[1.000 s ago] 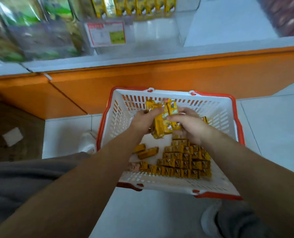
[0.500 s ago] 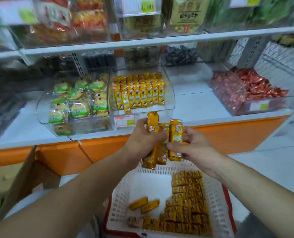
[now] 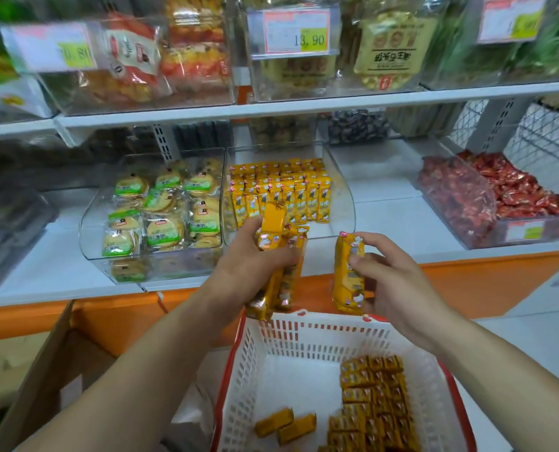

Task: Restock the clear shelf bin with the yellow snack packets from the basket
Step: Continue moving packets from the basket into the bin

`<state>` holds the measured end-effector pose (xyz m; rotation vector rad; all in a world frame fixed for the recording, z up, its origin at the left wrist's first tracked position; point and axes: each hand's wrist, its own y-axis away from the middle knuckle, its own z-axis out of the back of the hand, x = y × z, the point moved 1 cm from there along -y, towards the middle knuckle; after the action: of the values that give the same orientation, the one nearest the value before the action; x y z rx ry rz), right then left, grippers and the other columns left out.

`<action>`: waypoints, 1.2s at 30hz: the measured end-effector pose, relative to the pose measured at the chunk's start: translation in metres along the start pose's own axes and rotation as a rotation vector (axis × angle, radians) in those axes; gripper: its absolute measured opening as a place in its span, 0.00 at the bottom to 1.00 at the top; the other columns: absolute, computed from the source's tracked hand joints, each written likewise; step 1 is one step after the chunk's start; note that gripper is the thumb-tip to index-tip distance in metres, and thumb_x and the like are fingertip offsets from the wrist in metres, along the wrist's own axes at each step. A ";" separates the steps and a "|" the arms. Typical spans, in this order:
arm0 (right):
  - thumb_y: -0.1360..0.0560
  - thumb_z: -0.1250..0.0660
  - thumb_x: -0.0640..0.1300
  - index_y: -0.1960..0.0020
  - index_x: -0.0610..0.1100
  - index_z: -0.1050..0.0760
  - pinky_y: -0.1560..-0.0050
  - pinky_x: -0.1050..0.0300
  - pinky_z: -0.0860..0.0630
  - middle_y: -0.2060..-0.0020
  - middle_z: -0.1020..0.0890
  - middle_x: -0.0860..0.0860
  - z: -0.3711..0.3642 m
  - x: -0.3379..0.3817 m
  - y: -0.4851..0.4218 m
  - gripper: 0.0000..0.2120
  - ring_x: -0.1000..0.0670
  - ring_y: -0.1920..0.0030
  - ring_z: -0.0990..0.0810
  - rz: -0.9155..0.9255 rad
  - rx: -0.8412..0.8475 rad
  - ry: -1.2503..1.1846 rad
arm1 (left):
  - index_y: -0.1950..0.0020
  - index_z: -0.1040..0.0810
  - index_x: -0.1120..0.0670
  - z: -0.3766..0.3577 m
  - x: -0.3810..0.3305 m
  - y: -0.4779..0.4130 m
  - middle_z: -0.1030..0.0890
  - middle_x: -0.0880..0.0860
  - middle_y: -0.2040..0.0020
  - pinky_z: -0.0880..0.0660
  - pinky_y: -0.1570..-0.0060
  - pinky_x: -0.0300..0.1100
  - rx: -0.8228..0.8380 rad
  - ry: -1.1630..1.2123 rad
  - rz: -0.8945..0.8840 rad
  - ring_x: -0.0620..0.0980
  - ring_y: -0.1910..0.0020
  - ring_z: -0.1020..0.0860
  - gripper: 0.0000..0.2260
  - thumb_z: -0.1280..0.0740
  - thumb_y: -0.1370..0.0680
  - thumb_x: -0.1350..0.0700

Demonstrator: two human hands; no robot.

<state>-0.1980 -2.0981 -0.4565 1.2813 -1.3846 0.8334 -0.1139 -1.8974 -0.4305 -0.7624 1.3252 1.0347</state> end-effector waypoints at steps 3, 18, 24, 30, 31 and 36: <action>0.24 0.30 0.36 0.40 0.48 0.24 0.61 0.48 0.20 0.60 0.23 0.45 -0.011 0.011 -0.020 0.15 0.46 0.61 0.18 0.062 -0.021 0.130 | 0.36 0.24 0.46 0.030 -0.003 -0.010 0.14 0.47 0.52 0.18 0.52 0.51 -0.105 -0.109 -0.054 0.50 0.53 0.14 0.21 0.23 0.26 0.57; 0.32 0.20 0.42 0.45 0.50 0.23 0.59 0.59 0.30 0.56 0.20 0.49 -0.121 -0.010 -0.229 0.20 0.47 0.55 0.21 0.338 0.006 0.973 | 0.43 0.23 0.48 0.113 0.011 -0.025 0.14 0.47 0.60 0.21 0.67 0.40 -0.342 -0.047 -0.047 0.47 0.63 0.15 0.15 0.26 0.26 0.60; 0.31 0.20 0.46 0.40 0.50 0.21 0.46 0.53 0.24 0.44 0.22 0.47 -0.135 -0.035 -0.265 0.22 0.45 0.45 0.22 0.352 0.036 1.266 | 0.37 0.27 0.43 0.117 0.016 -0.033 0.15 0.43 0.59 0.19 0.58 0.46 -0.342 -0.038 -0.027 0.45 0.60 0.15 0.22 0.25 0.27 0.57; 0.30 0.23 0.53 0.37 0.53 0.28 0.51 0.50 0.23 0.45 0.22 0.52 -0.137 -0.034 -0.254 0.25 0.48 0.46 0.22 0.364 -0.028 1.352 | 0.35 0.27 0.45 0.119 0.016 -0.036 0.15 0.41 0.60 0.22 0.67 0.36 -0.341 -0.018 -0.013 0.42 0.62 0.15 0.22 0.26 0.26 0.57; 0.30 0.23 0.53 0.38 0.52 0.27 0.54 0.51 0.23 0.49 0.22 0.53 -0.136 -0.030 -0.244 0.23 0.49 0.50 0.22 0.380 -0.055 1.276 | 0.35 0.27 0.45 0.119 0.016 -0.036 0.15 0.41 0.60 0.21 0.66 0.38 -0.344 -0.006 -0.003 0.43 0.62 0.15 0.22 0.25 0.26 0.57; 0.26 0.28 0.50 0.47 0.58 0.23 0.63 0.52 0.21 0.61 0.19 0.53 -0.131 -0.013 -0.156 0.09 0.51 0.64 0.19 0.429 0.082 0.642 | 0.40 0.24 0.48 0.112 0.011 -0.035 0.14 0.50 0.59 0.16 0.60 0.53 -0.352 0.027 0.025 0.55 0.59 0.14 0.17 0.26 0.26 0.58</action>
<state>-0.0191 -2.0000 -0.4619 0.6711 -1.1062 1.4562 -0.0377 -1.8073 -0.4307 -1.0269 1.1913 1.3008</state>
